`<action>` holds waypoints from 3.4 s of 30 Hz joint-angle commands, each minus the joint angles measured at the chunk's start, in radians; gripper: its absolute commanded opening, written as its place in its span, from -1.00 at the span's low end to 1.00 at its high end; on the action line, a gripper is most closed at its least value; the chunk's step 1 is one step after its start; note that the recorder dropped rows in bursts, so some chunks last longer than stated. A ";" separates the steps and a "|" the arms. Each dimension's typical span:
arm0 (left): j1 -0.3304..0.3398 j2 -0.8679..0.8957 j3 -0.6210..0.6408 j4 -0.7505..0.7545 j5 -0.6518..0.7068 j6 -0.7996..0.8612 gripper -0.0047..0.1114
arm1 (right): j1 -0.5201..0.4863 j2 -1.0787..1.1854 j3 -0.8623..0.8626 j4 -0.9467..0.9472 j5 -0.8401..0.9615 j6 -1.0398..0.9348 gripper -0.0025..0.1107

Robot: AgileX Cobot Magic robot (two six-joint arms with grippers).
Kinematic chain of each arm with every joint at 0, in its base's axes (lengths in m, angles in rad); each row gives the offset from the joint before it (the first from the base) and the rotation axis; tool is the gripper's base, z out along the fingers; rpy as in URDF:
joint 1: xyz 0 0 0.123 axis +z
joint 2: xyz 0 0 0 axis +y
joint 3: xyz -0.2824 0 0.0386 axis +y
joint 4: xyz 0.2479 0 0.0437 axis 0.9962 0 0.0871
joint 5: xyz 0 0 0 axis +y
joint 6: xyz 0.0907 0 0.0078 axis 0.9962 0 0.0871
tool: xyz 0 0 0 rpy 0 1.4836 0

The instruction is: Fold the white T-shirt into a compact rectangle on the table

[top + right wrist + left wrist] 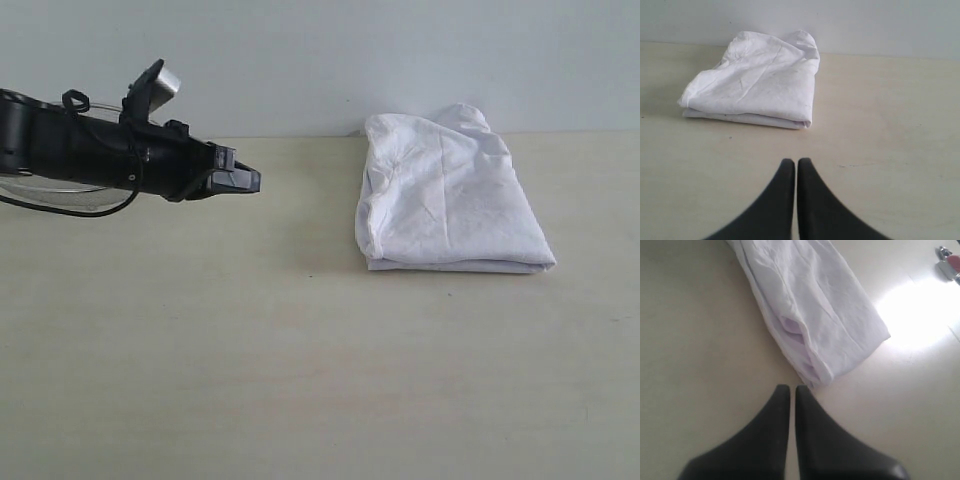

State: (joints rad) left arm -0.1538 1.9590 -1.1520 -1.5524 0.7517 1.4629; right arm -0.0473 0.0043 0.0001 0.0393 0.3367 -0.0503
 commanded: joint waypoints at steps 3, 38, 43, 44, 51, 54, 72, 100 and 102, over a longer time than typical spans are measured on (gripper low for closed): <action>-0.006 -0.066 -0.001 -0.192 -0.255 0.359 -0.84 | -0.003 -0.004 0.000 -0.002 -0.003 -0.005 -0.96; -0.006 -1.861 0.694 -0.192 -0.903 -0.284 -0.84 | -0.003 -0.004 0.000 -0.002 -0.003 -0.003 -0.96; -0.006 -1.959 0.818 -0.142 -0.685 -0.897 -0.84 | -0.003 -0.004 0.000 -0.002 -0.003 0.002 -0.96; -0.006 -1.959 0.828 -0.060 -0.637 -0.986 -0.84 | -0.003 -0.004 0.000 -0.002 -0.003 0.002 -0.96; -0.006 -1.959 0.903 0.944 -0.586 -0.939 -0.84 | -0.003 -0.004 0.000 0.000 -0.003 0.002 -0.96; -0.006 -1.959 0.969 1.243 -0.586 -0.939 -0.84 | -0.003 -0.004 0.000 0.000 -0.003 0.004 -0.96; 0.016 -1.959 1.152 1.364 -0.519 -1.446 -0.84 | -0.003 -0.004 0.000 0.000 -0.003 0.007 -0.96; 0.110 -1.959 1.152 1.438 -0.442 -1.443 -0.84 | -0.003 -0.004 0.000 0.002 -0.003 0.007 -0.96; 0.110 -1.959 1.152 1.438 -0.442 -1.443 -0.84 | -0.003 -0.004 0.000 0.002 -0.003 0.007 -0.96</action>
State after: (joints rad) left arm -0.0477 0.0015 -0.0040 -0.1206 0.3065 0.0267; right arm -0.0473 0.0043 0.0001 0.0393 0.3384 -0.0425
